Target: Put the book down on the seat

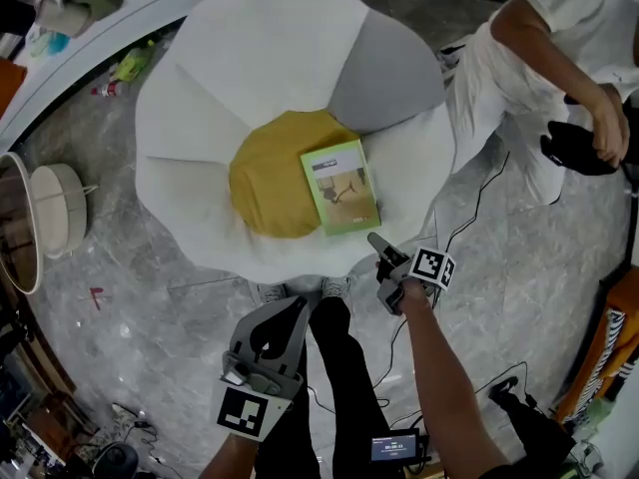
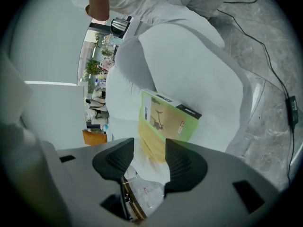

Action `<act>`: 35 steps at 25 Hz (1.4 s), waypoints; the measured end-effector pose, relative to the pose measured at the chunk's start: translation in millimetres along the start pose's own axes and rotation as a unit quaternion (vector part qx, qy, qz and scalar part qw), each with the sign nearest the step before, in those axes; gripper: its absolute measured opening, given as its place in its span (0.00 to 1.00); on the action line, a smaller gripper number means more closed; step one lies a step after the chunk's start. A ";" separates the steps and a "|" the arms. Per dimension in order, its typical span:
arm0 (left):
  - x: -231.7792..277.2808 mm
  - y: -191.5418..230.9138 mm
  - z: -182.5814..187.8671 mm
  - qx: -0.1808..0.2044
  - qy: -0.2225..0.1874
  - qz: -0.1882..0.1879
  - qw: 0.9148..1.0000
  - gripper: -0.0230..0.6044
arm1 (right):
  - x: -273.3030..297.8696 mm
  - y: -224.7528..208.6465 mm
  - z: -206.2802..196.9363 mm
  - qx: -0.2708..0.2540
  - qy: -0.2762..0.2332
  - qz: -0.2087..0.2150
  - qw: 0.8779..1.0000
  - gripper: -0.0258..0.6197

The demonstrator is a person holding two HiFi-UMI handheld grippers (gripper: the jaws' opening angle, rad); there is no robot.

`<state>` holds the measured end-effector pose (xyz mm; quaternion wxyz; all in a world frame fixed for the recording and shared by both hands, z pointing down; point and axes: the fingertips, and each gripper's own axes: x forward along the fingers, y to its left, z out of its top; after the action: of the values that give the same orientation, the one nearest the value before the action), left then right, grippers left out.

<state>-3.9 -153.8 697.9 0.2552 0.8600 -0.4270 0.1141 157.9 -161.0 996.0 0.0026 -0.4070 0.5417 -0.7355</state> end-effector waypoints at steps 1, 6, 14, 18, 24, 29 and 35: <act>-2.7 -2.5 2.1 -0.001 -0.002 0.001 1.000 0.06 | -4.2 1.8 -0.8 -0.006 0.001 -0.005 1.000 0.37; -21.3 -18.2 25.8 -0.015 -0.010 0.001 1.000 0.06 | -38.7 26.4 -6.8 -0.027 0.012 -0.027 0.999 0.27; -60.1 -46.3 80.3 0.002 -0.047 -0.004 0.999 0.06 | -116.0 98.4 -8.7 -0.075 0.014 -0.042 0.996 0.10; -81.2 -66.2 106.6 0.014 -0.059 -0.012 0.998 0.06 | -149.2 139.8 -20.6 -0.097 0.017 -0.025 0.995 0.07; -108.8 -80.7 138.1 0.019 -0.076 -0.013 0.997 0.06 | -189.0 217.2 -43.7 -0.142 0.021 0.014 0.990 0.06; -134.1 -90.6 150.4 0.033 -0.073 -0.009 0.997 0.06 | -224.1 278.5 -66.7 -0.164 0.016 0.046 0.985 0.06; -160.8 -100.0 175.4 0.043 -0.083 -0.016 0.995 0.06 | -262.3 352.1 -89.6 -0.199 0.008 0.073 0.977 0.06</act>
<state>-26.4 -88.6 449.1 0.1830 0.8834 -0.4276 0.0565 125.5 -118.6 551.1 -0.0292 -0.3533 0.7055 -0.6137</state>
